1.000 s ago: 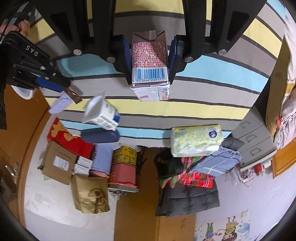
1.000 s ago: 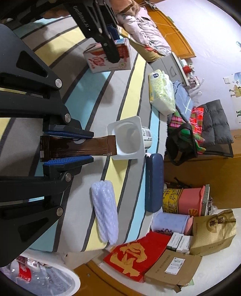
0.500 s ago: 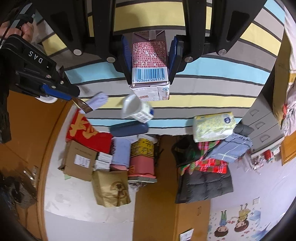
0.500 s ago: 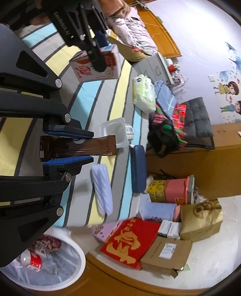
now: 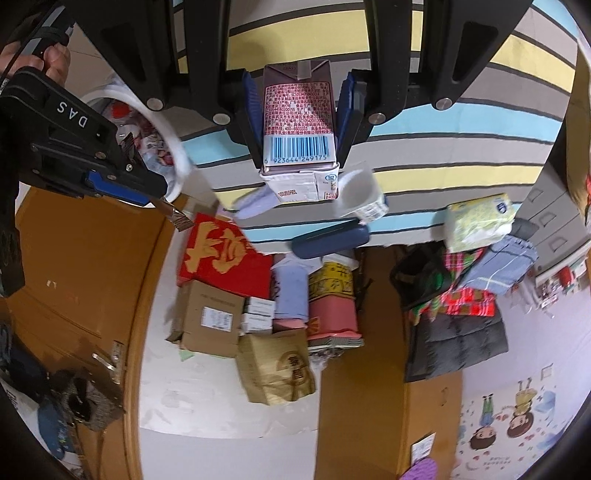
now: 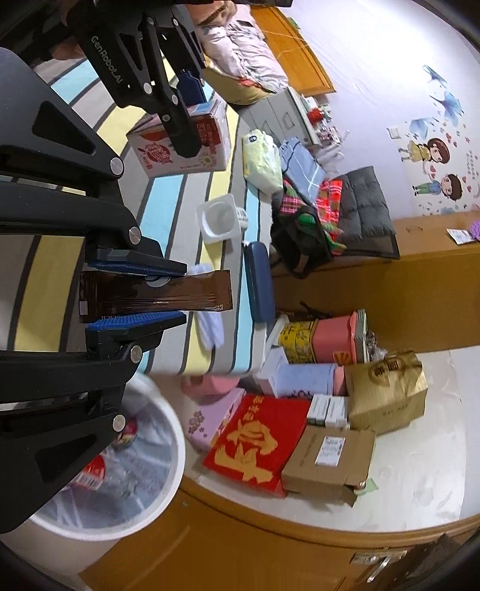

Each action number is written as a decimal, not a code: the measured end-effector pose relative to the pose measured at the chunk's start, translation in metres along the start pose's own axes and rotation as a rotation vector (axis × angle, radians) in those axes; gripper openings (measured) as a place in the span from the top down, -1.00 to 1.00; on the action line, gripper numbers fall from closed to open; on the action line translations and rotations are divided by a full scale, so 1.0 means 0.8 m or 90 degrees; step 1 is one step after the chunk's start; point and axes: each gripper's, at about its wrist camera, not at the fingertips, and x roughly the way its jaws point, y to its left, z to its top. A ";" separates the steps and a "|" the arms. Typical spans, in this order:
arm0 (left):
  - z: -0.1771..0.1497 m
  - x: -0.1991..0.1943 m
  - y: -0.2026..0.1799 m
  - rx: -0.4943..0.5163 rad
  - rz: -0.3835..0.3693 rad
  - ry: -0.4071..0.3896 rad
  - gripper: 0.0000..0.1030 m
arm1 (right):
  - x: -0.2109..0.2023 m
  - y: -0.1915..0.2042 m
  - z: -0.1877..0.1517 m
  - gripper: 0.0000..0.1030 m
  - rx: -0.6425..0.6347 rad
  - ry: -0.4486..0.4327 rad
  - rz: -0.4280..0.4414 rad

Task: Collect trash
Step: 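Lift the milk carton and brown wrapper and carry both toward the bin, then open both grippers over the bin to drop the carton and wrapper, then move both open grippers back over the table, then grasp the white yogurt cup with the left gripper while the right gripper grasps the lavender foam net, then lift the yogurt cup and foam net and carry both over the bin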

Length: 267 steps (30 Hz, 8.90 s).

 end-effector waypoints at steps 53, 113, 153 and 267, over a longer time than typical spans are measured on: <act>-0.010 0.117 -0.254 0.135 -0.146 0.104 0.32 | -0.045 -0.202 -0.078 0.61 0.190 0.068 -0.186; 0.006 0.032 -0.040 -0.001 0.001 0.020 -0.22 | -0.010 -0.084 -0.031 0.03 0.133 0.026 -0.122; 0.042 0.194 0.119 -0.107 0.020 0.096 -0.43 | 0.180 -0.031 0.026 -0.31 0.152 0.156 -0.032; 0.003 -0.002 -0.154 0.091 -0.136 0.004 -0.20 | -0.053 -0.102 -0.038 0.53 0.157 0.030 -0.114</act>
